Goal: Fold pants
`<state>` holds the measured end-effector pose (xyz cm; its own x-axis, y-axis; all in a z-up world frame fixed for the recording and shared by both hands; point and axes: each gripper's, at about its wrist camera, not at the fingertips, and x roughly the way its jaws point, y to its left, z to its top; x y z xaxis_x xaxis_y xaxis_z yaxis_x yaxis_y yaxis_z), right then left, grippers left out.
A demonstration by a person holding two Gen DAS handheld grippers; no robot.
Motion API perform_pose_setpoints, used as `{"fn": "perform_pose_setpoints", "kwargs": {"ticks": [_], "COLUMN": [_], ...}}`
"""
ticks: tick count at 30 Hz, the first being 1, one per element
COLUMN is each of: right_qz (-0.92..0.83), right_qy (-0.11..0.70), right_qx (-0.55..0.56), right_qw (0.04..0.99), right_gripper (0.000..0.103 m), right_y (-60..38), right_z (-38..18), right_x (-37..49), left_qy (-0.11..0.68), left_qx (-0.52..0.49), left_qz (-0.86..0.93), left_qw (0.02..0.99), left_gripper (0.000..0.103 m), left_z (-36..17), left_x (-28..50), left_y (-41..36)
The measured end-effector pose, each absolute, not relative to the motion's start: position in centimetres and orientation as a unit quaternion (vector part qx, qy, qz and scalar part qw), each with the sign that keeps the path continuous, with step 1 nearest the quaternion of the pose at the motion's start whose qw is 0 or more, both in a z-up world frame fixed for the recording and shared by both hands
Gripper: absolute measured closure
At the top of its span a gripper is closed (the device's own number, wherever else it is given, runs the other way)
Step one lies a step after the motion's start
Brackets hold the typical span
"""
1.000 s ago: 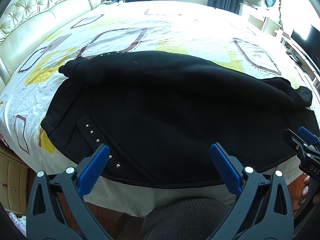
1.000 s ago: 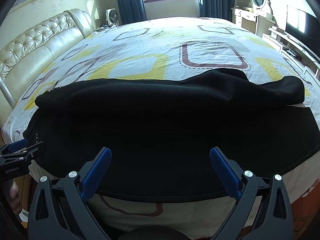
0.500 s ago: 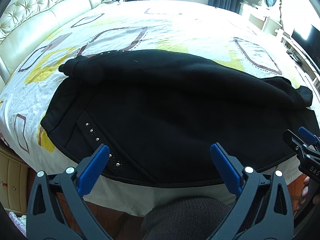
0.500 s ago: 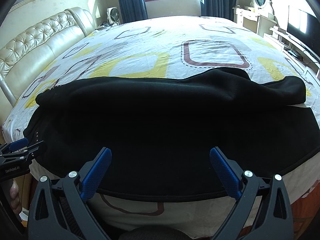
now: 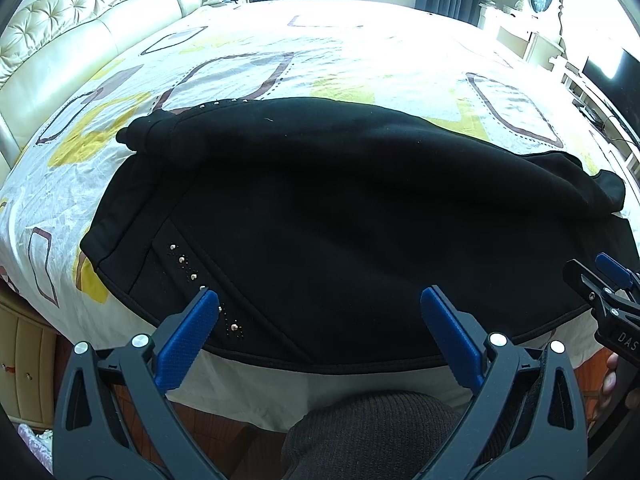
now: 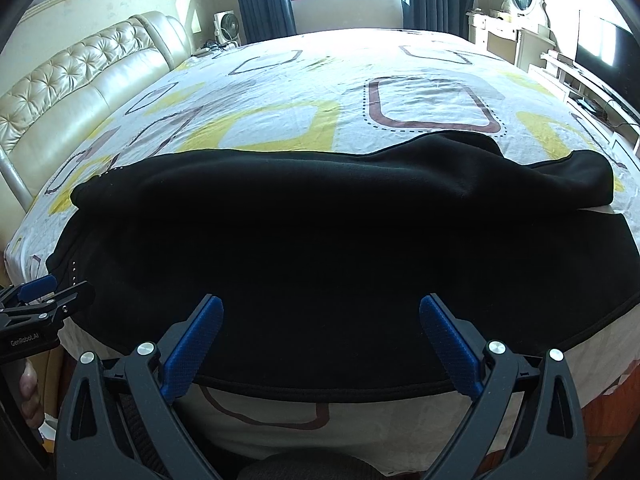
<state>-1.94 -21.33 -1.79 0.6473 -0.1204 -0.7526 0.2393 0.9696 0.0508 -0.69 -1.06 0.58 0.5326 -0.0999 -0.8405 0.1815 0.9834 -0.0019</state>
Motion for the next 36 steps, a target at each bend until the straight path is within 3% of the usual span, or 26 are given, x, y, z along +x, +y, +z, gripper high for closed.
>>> {"fn": "perform_pose_setpoints", "kwargs": {"ticks": [24, 29, 36], "right_qz": [-0.076, -0.019, 0.034], "right_qy": [0.411, 0.409, 0.384], "right_qx": [0.07, 0.07, 0.088], "right_qw": [0.906, 0.91, 0.918], "right_gripper": [0.005, 0.005, 0.005], "right_y": [-21.6, -21.7, -23.6], "right_z": [-1.4, 0.1, 2.8], "right_x": [-1.8, -1.0, 2.3], "left_qy": [0.483, 0.529, 0.505], "left_qx": [0.031, -0.02, -0.018], "left_qz": [-0.093, -0.127, -0.143], "left_qw": [0.87, 0.839, 0.851], "left_gripper": [0.002, 0.002, 0.002], "left_z": [1.0, 1.6, 4.3], "left_x": [-0.6, 2.1, 10.4], "left_y": [-0.5, 2.0, 10.1]}}
